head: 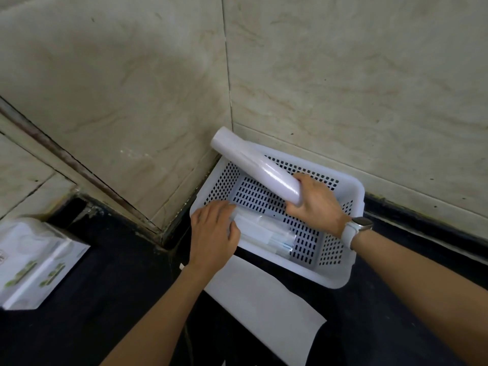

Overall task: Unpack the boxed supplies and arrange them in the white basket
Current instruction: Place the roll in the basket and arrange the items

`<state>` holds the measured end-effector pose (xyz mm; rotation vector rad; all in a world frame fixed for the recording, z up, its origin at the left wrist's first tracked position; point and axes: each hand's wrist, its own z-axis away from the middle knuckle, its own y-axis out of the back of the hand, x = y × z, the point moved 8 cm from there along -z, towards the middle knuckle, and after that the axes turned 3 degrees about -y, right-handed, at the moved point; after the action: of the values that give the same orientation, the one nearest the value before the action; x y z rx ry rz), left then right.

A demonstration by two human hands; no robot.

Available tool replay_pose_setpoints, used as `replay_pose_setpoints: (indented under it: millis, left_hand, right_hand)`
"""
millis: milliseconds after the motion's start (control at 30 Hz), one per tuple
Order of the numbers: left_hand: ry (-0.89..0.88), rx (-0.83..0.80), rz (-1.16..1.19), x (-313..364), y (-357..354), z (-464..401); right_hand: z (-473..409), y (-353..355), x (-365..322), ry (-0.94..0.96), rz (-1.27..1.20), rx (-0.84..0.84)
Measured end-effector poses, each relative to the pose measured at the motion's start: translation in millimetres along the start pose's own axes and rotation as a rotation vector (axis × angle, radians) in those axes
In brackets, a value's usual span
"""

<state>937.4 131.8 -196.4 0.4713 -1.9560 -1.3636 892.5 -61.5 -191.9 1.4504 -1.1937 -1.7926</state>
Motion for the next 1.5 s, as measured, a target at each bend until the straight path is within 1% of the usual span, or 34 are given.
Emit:
replay_pose_setpoints:
  millis: [100,233,300,433,600,633,700,733,767,800,833,867,933,1133,1367,1433,1500]
  left_hand:
    - [-0.007,0.001,-0.021,1.8,-1.0,-1.3]
    - [-0.055,-0.033,-0.093,4.9,-2.8,-3.1]
    - [-0.101,-0.053,-0.139,6.6,-3.4,-4.3]
    - [-0.143,-0.086,-0.205,5.6,-6.9,-5.1]
    - [-0.151,-0.088,-0.207,5.6,-8.0,-5.1]
    - [-0.151,-0.087,-0.209,5.9,-7.6,-5.1]
    - [-0.145,-0.085,-0.206,6.3,-7.2,-5.3]
    - [-0.141,-0.086,-0.204,6.2,-7.2,-5.7]
    - [-0.136,-0.087,-0.203,6.0,-7.2,-6.0]
    - [-0.132,-0.089,-0.201,5.7,-7.4,-6.0]
    - [-0.131,-0.091,-0.198,5.7,-7.6,-6.0]
    - [-0.131,-0.092,-0.194,5.8,-7.5,-5.9]
    - [-0.13,-0.093,-0.19,5.9,-7.5,-5.4]
    - [-0.116,-0.099,-0.188,4.2,-8.7,-5.3]
    - [-0.116,-0.122,-0.194,5.0,-9.1,-6.4]
    - [-0.111,-0.162,-0.178,3.7,-11.8,-7.4]
    - [-0.091,-0.251,-0.184,-1.9,-18.1,-8.3]
  right_hand:
    - [5.5,14.5,5.0,0.014,-0.077,0.058]
    - [-8.0,20.4,13.3,-0.046,-0.172,0.117]
    - [-17.7,15.9,15.1,-0.053,-0.132,0.107]
    - [-23.9,-13.9,21.2,-0.059,-0.017,-0.006]
    - [-25.0,-18.4,26.5,-0.132,-0.004,-0.013]
    - [-22.0,-14.2,25.1,-0.13,0.008,0.019]
    - [-9.4,-3.8,13.2,-0.065,0.051,0.144]
    - [-1.3,-2.5,1.8,0.011,0.081,0.184]
    - [6.5,-5.7,-11.5,0.12,0.136,0.186]
    - [13.3,-14.9,-23.1,0.24,0.221,0.146]
    - [18.7,-28.1,-28.9,0.332,0.315,0.066]
    - [21.8,-40.6,-28.5,0.372,0.399,-0.024]
    - [20.9,-53.1,-16.2,0.349,0.485,-0.131]
    - [15.6,-57.4,-0.8,0.341,0.574,-0.157]
    - [15.4,-54.2,-2.2,0.302,0.572,-0.196]
    - [15.9,-50.8,-5.9,0.286,0.561,-0.238]
    - [18.5,-45.2,-12.6,0.281,0.544,-0.277]
